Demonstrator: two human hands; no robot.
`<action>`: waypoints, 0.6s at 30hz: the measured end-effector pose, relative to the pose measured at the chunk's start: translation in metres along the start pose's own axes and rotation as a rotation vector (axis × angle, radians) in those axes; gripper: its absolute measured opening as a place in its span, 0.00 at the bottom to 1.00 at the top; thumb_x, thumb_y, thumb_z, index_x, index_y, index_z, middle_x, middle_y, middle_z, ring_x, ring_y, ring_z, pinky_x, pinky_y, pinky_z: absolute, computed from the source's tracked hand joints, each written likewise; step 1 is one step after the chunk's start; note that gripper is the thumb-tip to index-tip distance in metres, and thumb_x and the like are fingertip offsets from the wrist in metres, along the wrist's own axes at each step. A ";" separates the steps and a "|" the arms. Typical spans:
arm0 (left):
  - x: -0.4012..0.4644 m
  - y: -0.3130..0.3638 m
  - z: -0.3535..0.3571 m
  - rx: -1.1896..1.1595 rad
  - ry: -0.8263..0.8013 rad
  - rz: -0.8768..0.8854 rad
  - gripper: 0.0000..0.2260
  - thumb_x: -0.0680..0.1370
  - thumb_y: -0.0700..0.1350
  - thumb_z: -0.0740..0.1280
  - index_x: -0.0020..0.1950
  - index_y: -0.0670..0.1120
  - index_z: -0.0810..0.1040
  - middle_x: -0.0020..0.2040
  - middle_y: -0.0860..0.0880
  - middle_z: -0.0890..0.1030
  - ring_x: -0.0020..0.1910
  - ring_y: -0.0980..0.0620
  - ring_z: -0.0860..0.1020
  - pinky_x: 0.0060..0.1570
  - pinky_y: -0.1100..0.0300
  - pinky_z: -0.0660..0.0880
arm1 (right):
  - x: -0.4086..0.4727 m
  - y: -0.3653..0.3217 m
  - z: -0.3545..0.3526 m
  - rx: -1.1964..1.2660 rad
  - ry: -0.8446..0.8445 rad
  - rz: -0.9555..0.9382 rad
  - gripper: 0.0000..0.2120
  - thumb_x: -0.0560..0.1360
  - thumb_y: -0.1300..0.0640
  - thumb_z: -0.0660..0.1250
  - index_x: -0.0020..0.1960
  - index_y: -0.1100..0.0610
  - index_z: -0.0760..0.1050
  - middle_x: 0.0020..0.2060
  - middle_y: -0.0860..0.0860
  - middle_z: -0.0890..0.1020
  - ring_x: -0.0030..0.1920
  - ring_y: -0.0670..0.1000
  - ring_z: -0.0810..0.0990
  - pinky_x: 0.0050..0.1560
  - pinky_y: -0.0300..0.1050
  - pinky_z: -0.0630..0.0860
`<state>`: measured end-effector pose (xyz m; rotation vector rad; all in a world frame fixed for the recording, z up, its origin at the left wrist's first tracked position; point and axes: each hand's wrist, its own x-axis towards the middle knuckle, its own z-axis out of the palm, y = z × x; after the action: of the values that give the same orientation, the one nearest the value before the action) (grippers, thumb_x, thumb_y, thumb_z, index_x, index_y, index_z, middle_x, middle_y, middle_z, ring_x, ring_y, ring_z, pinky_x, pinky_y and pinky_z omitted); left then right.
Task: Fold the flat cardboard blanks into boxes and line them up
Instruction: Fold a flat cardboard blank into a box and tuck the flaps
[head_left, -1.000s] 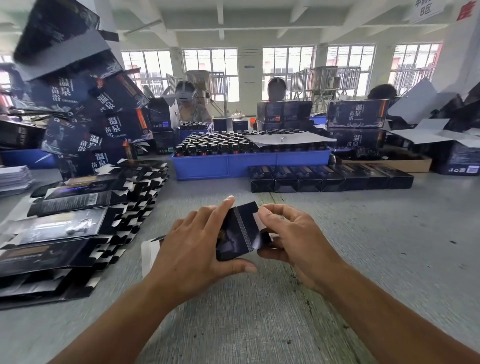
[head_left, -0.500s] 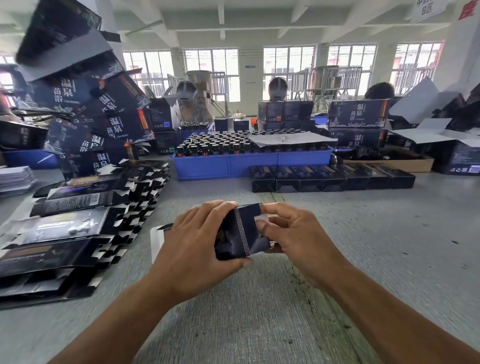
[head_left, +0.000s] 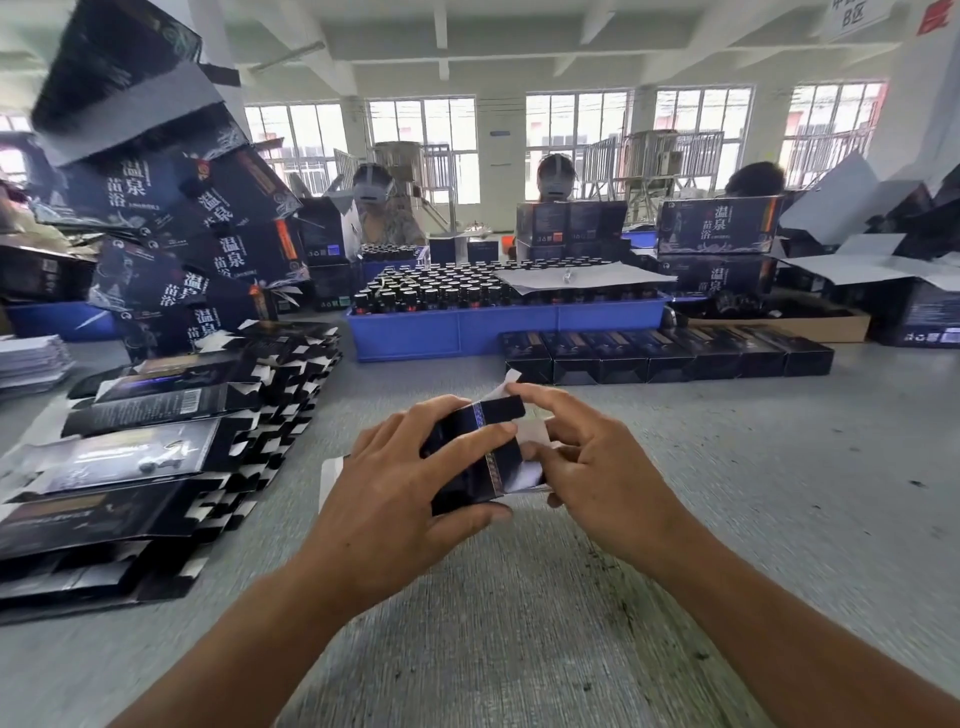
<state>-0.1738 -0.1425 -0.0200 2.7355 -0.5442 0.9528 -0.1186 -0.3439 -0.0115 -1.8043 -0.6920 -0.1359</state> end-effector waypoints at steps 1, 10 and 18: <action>0.000 0.000 0.000 -0.002 0.002 -0.004 0.28 0.74 0.68 0.62 0.73 0.62 0.66 0.70 0.52 0.69 0.66 0.49 0.71 0.64 0.47 0.71 | -0.001 0.000 0.001 0.002 0.009 -0.004 0.26 0.81 0.62 0.66 0.70 0.35 0.71 0.57 0.51 0.83 0.44 0.42 0.84 0.35 0.35 0.78; 0.001 -0.002 0.001 0.030 0.052 -0.017 0.28 0.70 0.59 0.71 0.69 0.58 0.68 0.71 0.51 0.71 0.67 0.50 0.68 0.61 0.53 0.67 | -0.005 -0.003 0.009 -0.166 0.138 -0.058 0.31 0.81 0.57 0.66 0.72 0.28 0.58 0.56 0.48 0.82 0.48 0.44 0.83 0.48 0.45 0.83; 0.000 0.004 0.004 0.003 0.097 -0.032 0.28 0.70 0.56 0.71 0.68 0.55 0.68 0.71 0.49 0.72 0.64 0.46 0.73 0.53 0.51 0.78 | -0.006 -0.003 0.011 -0.261 0.167 -0.070 0.15 0.80 0.59 0.66 0.63 0.44 0.80 0.48 0.42 0.84 0.42 0.38 0.81 0.39 0.27 0.74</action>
<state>-0.1725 -0.1474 -0.0229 2.6752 -0.4803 1.0725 -0.1281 -0.3357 -0.0151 -1.9903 -0.6412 -0.4362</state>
